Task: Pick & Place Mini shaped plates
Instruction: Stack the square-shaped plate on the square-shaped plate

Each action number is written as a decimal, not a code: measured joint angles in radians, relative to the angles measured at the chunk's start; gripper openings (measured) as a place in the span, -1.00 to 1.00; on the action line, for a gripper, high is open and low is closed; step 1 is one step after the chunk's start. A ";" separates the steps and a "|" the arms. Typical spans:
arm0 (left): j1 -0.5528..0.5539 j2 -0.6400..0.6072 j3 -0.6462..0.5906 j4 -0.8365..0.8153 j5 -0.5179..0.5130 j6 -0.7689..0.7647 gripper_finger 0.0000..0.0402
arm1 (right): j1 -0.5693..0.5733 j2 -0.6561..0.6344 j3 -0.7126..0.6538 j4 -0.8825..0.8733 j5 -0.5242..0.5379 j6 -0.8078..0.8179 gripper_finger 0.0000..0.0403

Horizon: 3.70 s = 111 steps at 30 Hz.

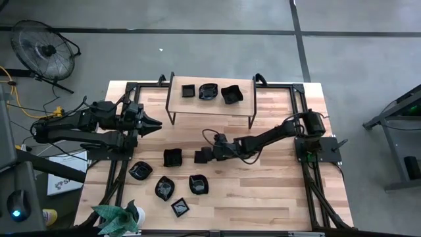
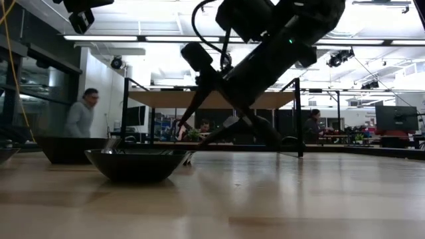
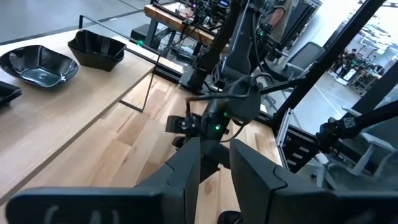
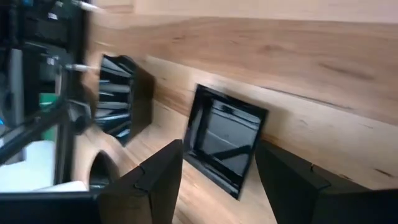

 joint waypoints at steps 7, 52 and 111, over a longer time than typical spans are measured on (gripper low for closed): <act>0.000 0.000 0.000 0.000 0.003 0.000 -0.58 | -0.003 0.000 0.021 -0.087 -0.034 0.018 -0.02; 0.000 0.000 0.000 -0.011 0.002 -0.001 -0.58 | -0.031 0.116 0.214 -0.306 -0.135 -0.051 -0.56; 0.001 0.000 0.001 -0.014 0.002 -0.027 -0.58 | -0.198 -0.323 0.302 -0.311 0.129 -0.442 -1.00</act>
